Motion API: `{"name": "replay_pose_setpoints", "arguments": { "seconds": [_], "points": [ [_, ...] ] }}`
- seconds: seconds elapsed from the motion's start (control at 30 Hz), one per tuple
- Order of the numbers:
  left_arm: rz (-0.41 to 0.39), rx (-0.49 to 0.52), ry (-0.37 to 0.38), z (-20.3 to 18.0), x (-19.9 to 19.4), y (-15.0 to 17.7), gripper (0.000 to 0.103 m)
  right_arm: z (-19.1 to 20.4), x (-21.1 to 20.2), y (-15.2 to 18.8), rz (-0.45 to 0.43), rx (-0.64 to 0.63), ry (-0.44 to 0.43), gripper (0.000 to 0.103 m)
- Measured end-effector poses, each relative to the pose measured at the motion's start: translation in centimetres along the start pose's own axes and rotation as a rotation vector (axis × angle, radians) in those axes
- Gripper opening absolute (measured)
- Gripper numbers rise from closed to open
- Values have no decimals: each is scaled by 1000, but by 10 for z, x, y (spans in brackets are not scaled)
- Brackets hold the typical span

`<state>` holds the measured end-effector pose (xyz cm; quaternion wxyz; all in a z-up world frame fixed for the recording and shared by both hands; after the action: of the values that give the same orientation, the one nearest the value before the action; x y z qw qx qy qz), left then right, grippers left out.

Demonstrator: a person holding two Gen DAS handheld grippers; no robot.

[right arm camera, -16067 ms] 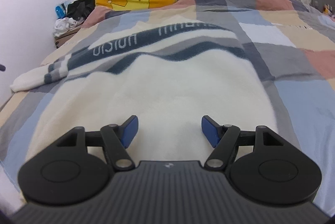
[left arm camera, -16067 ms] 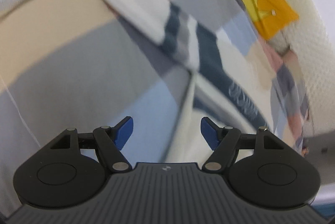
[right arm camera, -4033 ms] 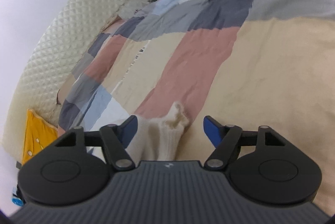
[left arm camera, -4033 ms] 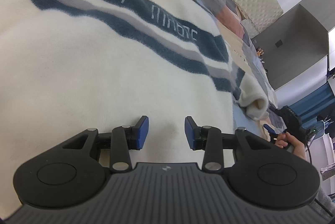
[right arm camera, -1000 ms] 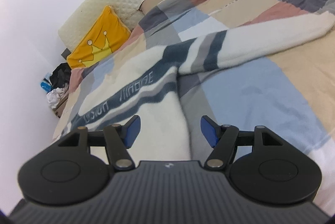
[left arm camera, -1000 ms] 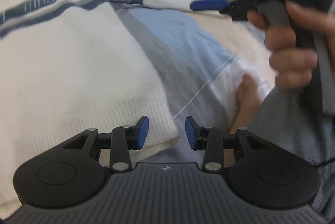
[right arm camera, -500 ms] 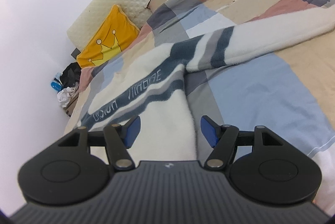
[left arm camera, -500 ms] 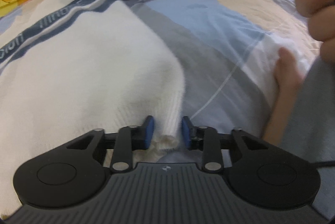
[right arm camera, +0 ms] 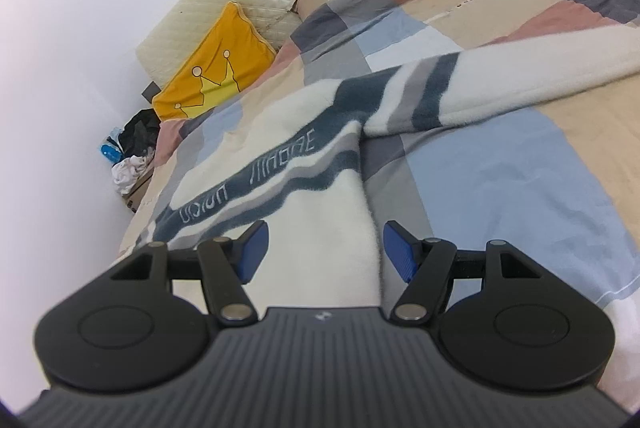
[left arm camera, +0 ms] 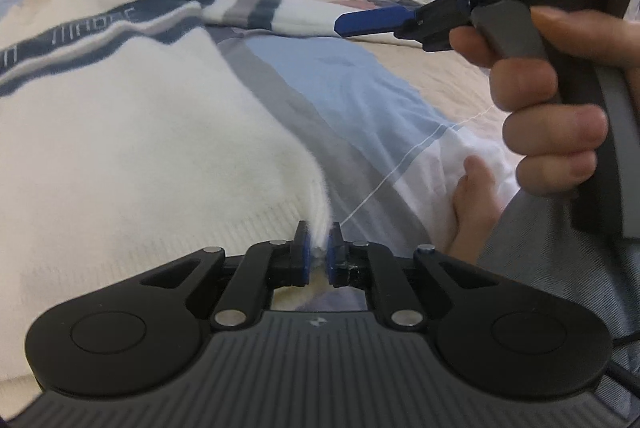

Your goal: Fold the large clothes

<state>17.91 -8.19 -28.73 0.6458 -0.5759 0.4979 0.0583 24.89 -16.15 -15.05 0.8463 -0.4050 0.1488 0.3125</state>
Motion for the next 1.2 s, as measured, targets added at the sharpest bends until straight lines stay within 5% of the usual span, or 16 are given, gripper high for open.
{"name": "replay_pose_setpoints", "arguments": {
  "seconds": [0.17, 0.4, 0.57, 0.63, 0.83, 1.03, 1.2],
  "points": [
    [30, -72, 44, 8, 4, 2, 11, -2, 12, 6, 42, -5, 22, 67],
    [26, -167, 65, 25, -25, 0, 34, -2, 18, 13, 72, 4, 16, 67],
    [-31, -297, -11, 75, -89, -7, 37, 5, 20, 20, 96, -30, 2, 67],
    [-65, -357, -79, 102, -123, -9, 48, 8, 21, 24, 101, -41, -2, 67],
    [-117, -431, -239, 166, -216, -7, 52, 8, 27, 34, 126, -42, 20, 67],
    [-125, -575, -312, 235, -279, 24, 52, 10, 27, 41, 146, -43, 33, 67],
    [-75, -767, -256, 286, -289, 86, 52, 12, 23, 42, 112, -39, 47, 67]
  ]
}}
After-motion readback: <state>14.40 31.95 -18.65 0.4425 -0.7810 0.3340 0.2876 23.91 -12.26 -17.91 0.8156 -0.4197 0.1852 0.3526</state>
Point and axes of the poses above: each gripper's, at about its wrist camera, not at the fingertips, and x roughly the way its jaws point, z to its left, y to its underside, the point moved 9 cm from there along x, roughly the way its jaws point, and after that the axes turned 7 degrees about x, right-handed, at the moved point
